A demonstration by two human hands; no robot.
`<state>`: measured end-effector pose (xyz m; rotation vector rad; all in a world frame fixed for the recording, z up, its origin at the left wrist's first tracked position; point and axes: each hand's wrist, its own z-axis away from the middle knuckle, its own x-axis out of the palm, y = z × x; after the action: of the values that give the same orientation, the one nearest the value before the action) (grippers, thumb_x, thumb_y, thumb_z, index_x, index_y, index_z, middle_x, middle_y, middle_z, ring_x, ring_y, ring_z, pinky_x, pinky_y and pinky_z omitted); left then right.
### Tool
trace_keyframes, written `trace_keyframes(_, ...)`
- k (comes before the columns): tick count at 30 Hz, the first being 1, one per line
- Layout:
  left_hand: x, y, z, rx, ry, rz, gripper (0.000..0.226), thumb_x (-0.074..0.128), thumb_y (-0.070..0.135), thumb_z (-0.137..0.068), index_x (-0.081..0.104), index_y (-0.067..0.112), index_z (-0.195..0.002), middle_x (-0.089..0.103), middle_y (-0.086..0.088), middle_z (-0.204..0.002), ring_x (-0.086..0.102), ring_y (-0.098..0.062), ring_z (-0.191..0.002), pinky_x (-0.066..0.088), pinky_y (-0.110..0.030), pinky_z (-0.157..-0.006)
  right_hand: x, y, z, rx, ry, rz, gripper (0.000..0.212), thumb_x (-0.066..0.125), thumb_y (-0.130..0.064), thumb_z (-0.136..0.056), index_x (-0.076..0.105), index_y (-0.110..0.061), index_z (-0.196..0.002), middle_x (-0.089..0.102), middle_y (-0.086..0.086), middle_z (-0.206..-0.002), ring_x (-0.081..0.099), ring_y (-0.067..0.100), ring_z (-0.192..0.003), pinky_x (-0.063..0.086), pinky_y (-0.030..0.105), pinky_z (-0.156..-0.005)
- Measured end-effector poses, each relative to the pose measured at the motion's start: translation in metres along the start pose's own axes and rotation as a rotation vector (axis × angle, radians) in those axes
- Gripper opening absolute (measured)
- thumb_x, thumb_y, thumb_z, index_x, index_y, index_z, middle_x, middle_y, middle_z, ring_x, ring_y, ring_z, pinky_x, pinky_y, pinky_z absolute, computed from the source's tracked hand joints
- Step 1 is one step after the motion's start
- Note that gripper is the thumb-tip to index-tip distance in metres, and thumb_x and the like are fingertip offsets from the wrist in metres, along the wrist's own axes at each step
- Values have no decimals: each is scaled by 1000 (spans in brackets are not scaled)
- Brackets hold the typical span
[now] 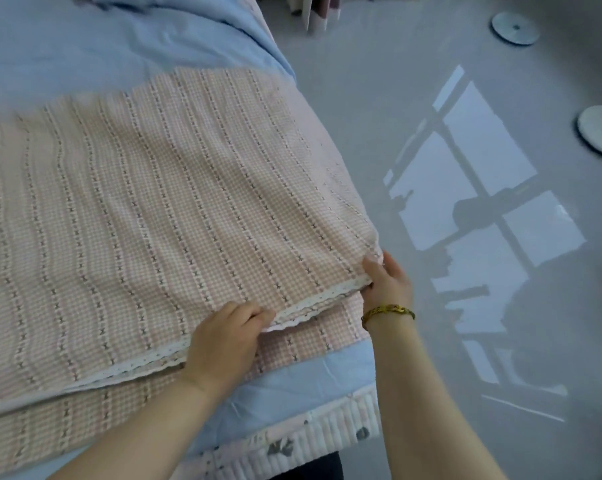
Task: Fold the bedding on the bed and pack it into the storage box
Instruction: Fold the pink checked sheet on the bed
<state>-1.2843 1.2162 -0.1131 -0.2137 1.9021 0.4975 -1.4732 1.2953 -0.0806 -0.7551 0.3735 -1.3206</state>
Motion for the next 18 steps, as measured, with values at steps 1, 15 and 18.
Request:
trace_keyframes(1, 1, 3, 5, 11, -17, 10, 42, 35, 11, -61, 75, 14, -72, 67, 2, -67, 38, -13, -71, 43, -22, -48, -7, 6, 3, 46, 6, -55, 43, 49, -2, -92, 43, -4, -135, 57, 12, -117, 57, 23, -94, 46, 37, -93)
trace_keyframes(15, 29, 27, 13, -94, -189, -49, 53, 30, 10, -68, 42, 13, -119, 68, -7, -110, 42, -19, -110, -3, -20, -112, -20, -24, -47, 383, -4, -486, 50, 47, -16, -96, 31, 4, -139, 40, 19, -141, 39, 30, -132, 38, 35, -105)
trace_keyframes(18, 32, 30, 8, -123, -213, -77, 60, 32, 12, -64, 42, 12, -123, 67, -8, -113, 41, -20, -112, 3, -24, -111, -21, -12, -44, 515, -112, -276, 55, 50, -31, -93, 37, 5, -133, 48, 18, -136, 44, 32, -127, 46, 43, -85)
